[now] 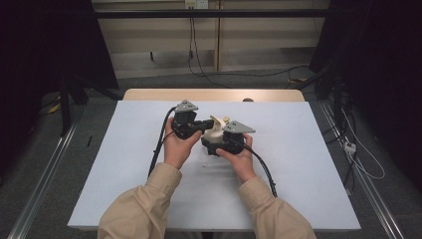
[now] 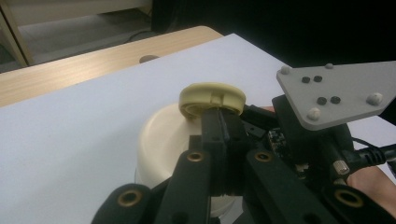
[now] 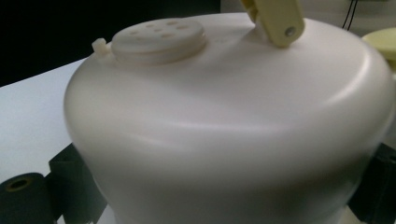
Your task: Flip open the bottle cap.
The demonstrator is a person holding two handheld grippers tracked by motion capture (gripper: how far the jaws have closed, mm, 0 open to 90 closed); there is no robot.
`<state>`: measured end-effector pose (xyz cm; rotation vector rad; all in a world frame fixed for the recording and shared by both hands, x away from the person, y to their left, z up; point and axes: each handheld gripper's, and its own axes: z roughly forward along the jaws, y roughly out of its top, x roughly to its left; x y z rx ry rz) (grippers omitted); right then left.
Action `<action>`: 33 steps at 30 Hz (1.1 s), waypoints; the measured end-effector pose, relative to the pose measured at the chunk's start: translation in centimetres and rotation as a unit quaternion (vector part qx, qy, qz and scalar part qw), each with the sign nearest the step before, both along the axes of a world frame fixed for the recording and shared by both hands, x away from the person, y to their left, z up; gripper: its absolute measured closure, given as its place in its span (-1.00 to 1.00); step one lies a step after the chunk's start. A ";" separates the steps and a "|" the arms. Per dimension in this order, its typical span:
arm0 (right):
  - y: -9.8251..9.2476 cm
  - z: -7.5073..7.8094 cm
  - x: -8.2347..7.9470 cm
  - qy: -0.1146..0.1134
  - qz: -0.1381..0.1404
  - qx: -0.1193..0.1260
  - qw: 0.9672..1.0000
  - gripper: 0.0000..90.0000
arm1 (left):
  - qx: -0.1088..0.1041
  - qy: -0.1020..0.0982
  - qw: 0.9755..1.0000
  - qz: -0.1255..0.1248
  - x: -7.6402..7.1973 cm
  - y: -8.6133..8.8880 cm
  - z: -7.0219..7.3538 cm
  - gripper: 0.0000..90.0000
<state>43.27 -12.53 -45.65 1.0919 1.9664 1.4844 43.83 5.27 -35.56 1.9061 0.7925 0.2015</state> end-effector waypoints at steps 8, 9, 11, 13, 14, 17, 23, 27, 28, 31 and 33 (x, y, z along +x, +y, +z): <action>0.0 0.0 0.0 0.000 0.000 0.000 1.000 -0.86 | -0.001 0.000 1.000 0.000 0.1 0.1 0.0 1.00; 0.0 0.0 0.0 0.000 -0.001 0.000 1.000 -0.86 | -0.002 0.000 1.000 0.001 0.1 0.1 0.0 1.00; 0.0 0.0 0.0 0.000 -0.001 0.000 1.000 -0.86 | -0.001 -0.002 1.000 0.002 0.1 0.0 0.0 1.00; 0.0 0.0 0.0 0.001 0.000 0.000 1.000 -0.86 | 0.001 -0.003 1.000 0.003 0.2 0.0 0.0 1.00; 0.0 0.0 0.0 0.000 -0.001 0.000 1.000 -0.86 | 0.003 -0.001 1.000 0.005 0.2 0.0 -0.1 1.00; 0.0 0.0 0.0 0.001 -0.001 0.000 1.000 -0.86 | 0.002 0.001 1.000 0.007 0.3 0.0 -0.1 1.00; 0.0 0.0 0.0 0.001 -0.001 0.000 1.000 -0.86 | 0.003 -0.003 1.000 0.005 0.3 -0.3 0.1 1.00; 0.0 0.0 0.0 0.001 -0.001 0.000 1.000 -0.86 | 0.004 -0.003 1.000 0.008 0.5 -0.4 0.2 1.00; 0.0 0.0 0.0 0.001 -0.001 0.000 1.000 -0.86 | 0.005 -0.004 1.000 0.008 0.5 -0.5 0.1 1.00; 0.0 0.0 0.0 0.001 -0.002 0.000 1.000 -0.86 | 0.004 -0.004 1.000 0.008 0.5 -0.6 0.1 1.00; 0.0 0.0 0.0 0.001 -0.001 0.000 1.000 -0.86 | 0.004 -0.005 1.000 0.008 0.6 -0.6 0.2 1.00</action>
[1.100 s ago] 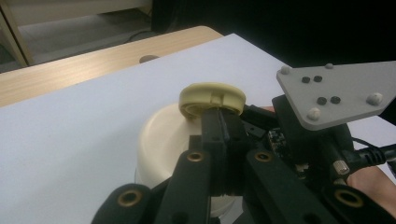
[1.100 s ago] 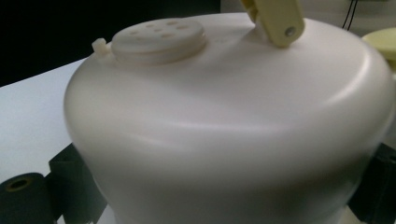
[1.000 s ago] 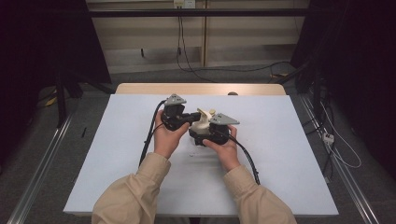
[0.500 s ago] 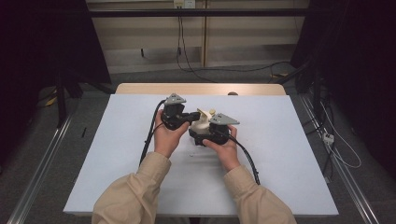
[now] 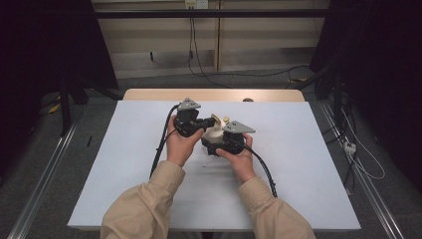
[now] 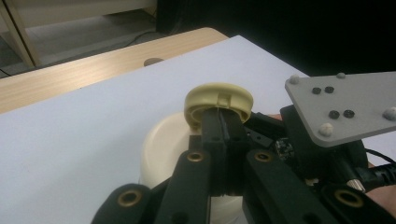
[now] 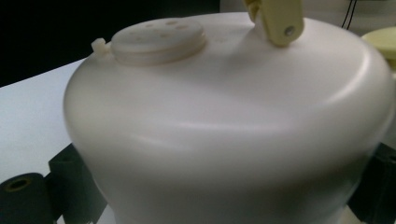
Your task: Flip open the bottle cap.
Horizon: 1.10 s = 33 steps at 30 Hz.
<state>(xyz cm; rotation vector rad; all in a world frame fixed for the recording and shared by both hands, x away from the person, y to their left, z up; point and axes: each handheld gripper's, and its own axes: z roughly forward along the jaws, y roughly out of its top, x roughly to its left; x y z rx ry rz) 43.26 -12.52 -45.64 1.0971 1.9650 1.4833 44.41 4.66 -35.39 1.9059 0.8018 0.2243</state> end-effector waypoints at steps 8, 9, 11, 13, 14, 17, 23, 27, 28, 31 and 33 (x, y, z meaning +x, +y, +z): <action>0.0 0.0 0.0 0.001 0.000 0.000 1.000 -0.86 | -0.002 0.001 1.000 -0.001 0.1 -0.3 0.0 1.00; 0.0 0.0 0.0 0.001 0.000 0.000 1.000 -0.86 | -0.001 0.002 1.000 -0.001 0.1 -0.3 -0.1 1.00; 0.0 0.0 0.0 0.001 0.000 0.000 1.000 -0.86 | -0.001 0.001 1.000 0.001 0.2 -0.3 -0.1 1.00; 0.0 0.0 0.0 0.001 0.001 -0.001 1.000 -0.86 | -0.001 0.001 1.000 0.000 0.3 -0.4 -0.1 1.00; 0.0 0.0 0.0 0.001 0.000 -0.001 1.000 -0.86 | -0.001 0.001 1.000 -0.001 0.3 -0.5 -0.1 1.00; 0.0 0.0 0.0 0.002 0.000 0.000 1.000 -0.86 | -0.002 0.002 1.000 0.000 0.4 -0.5 -0.1 1.00; 0.0 0.0 0.0 0.001 0.001 -0.001 1.000 -0.86 | -0.002 0.005 1.000 0.000 0.5 -0.6 -0.1 1.00; 0.0 0.0 0.0 0.002 0.000 -0.001 1.000 -0.86 | -0.001 0.003 1.000 -0.001 0.6 -0.7 -0.1 1.00; 0.0 0.0 0.0 0.001 0.001 -0.001 1.000 -0.86 | -0.001 0.004 1.000 0.000 0.6 -0.8 -0.1 1.00; 0.0 0.0 0.0 0.001 0.000 -0.001 1.000 -0.86 | 0.001 0.003 1.000 0.000 0.6 -0.8 -0.1 1.00; 0.0 0.0 0.0 0.001 0.000 -0.001 1.000 -0.86 | 0.001 0.002 1.000 -0.001 0.7 -0.8 -0.1 1.00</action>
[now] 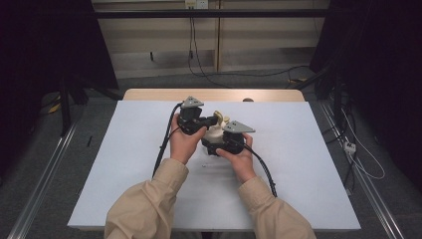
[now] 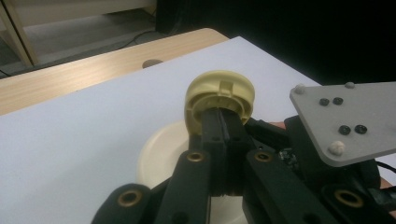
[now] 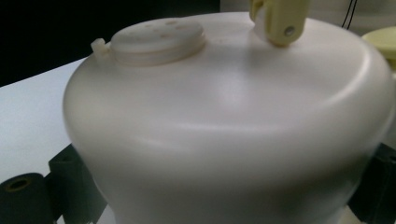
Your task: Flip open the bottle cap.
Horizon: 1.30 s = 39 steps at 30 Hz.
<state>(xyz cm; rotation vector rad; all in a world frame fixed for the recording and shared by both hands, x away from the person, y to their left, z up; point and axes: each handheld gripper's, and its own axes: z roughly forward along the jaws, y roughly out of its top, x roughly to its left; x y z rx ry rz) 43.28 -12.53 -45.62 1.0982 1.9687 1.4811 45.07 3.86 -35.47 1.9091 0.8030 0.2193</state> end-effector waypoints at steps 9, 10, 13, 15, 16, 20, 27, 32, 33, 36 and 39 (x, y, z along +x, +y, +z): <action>0.0 0.0 0.0 0.000 -0.001 0.001 1.000 -0.86 | -0.002 -0.001 1.000 0.001 0.1 -0.4 0.2 1.00; 0.0 0.0 0.0 0.000 -0.001 0.001 1.000 -0.87 | -0.003 -0.001 1.000 0.002 0.1 -0.4 0.1 1.00; 0.0 0.0 0.0 0.000 0.000 0.002 1.000 -0.86 | -0.003 -0.002 1.000 0.001 0.2 -0.4 0.1 1.00; 0.0 0.0 -0.1 0.000 -0.002 0.001 1.000 -0.87 | -0.002 0.000 1.000 -0.001 0.2 -0.4 0.1 1.00; 0.0 0.0 -0.1 0.000 -0.001 0.001 1.000 -0.87 | -0.002 -0.001 1.000 -0.002 0.1 -0.4 0.0 1.00; 0.0 0.1 0.0 0.002 -0.003 -0.001 1.000 -0.87 | -0.005 -0.002 1.000 -0.006 -0.2 -0.1 0.2 1.00; 0.1 0.3 -0.1 0.014 -0.006 -0.005 1.000 -0.88 | -0.020 0.000 1.000 0.000 -0.7 1.4 0.0 0.61; -0.3 0.5 -0.3 0.038 -0.007 0.003 0.999 -0.93 | -0.032 0.008 0.999 0.007 -1.3 2.9 -0.4 0.17; -0.4 0.5 -0.3 0.044 -0.004 0.003 0.999 -0.94 | -0.032 0.009 0.999 0.009 -1.4 3.2 -0.6 0.07; -0.3 0.3 -0.5 0.052 0.003 -0.013 0.999 -0.97 | -0.025 0.011 0.999 0.017 -1.9 4.0 -1.0 -0.19; -0.6 0.4 -0.8 0.057 0.003 -0.010 0.998 -0.94 | -0.029 0.014 0.999 0.023 -2.5 5.0 -1.4 -0.45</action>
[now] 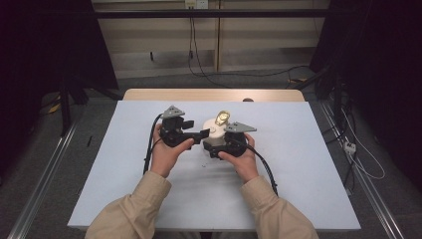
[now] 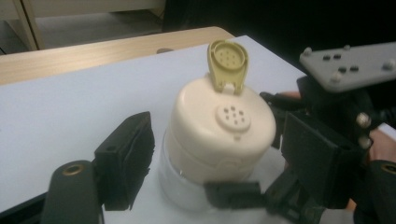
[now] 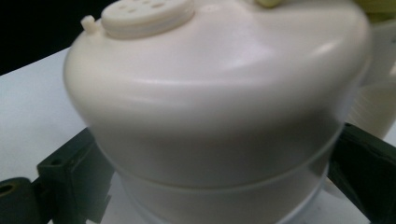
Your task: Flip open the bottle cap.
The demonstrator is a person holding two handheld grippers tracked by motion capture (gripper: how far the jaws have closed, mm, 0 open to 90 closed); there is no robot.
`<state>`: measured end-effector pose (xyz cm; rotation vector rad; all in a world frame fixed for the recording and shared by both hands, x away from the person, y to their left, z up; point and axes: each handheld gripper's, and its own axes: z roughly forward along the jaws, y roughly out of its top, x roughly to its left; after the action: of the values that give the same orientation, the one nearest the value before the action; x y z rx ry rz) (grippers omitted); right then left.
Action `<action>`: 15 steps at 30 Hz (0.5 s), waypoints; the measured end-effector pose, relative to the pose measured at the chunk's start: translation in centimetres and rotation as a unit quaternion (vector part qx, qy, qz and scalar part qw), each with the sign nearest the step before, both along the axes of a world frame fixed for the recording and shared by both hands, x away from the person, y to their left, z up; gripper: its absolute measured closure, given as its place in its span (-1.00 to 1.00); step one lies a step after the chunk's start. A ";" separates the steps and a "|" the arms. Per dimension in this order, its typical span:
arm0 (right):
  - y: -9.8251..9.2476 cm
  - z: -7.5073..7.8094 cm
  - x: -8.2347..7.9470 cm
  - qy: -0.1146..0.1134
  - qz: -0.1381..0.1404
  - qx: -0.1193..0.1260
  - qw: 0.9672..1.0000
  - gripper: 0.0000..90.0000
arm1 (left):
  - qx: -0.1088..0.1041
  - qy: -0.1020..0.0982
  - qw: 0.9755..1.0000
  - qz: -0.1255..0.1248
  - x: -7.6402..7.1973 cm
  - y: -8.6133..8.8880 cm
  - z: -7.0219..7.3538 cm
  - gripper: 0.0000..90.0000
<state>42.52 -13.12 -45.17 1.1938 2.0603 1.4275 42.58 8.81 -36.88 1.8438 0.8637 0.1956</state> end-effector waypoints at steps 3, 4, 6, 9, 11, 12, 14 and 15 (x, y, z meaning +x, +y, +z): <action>-0.3 0.3 -0.5 0.002 0.003 -0.009 1.000 -0.91 | 0.007 -0.005 1.000 -0.003 -0.6 1.0 -0.4 -0.55; -0.5 0.3 -0.8 0.000 0.006 -0.013 1.000 -0.91 | 0.009 -0.008 1.000 0.001 -0.8 1.4 -0.5 -0.59; -0.8 0.3 -1.3 -0.006 0.014 -0.017 1.000 -0.94 | 0.009 -0.009 1.000 0.009 -1.2 2.2 -0.9 -0.65; -1.2 0.4 -1.9 -0.004 0.013 -0.016 1.000 -0.92 | 0.006 -0.006 1.000 0.013 -1.6 3.2 -1.6 -0.72; -1.5 0.5 -2.4 -0.007 0.015 -0.012 1.000 -0.92 | 0.006 -0.006 1.000 0.011 -1.9 3.8 -2.0 -0.72; -1.6 0.6 -2.6 -0.008 0.017 -0.013 1.000 -0.93 | 0.007 -0.008 1.000 0.010 -2.0 4.1 -2.2 -0.73; -1.9 0.8 -3.2 -0.012 0.021 -0.015 1.000 -0.92 | 0.003 -0.009 1.000 0.010 -2.4 4.7 -2.6 -0.73; -2.0 0.9 -3.5 -0.015 0.022 -0.015 1.000 -0.93 | 0.006 -0.008 1.000 0.009 -2.6 5.1 -2.8 -0.73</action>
<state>39.01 -15.17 -44.31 1.1164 2.0924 1.4195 40.03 13.87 -39.68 1.8435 0.8688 0.2268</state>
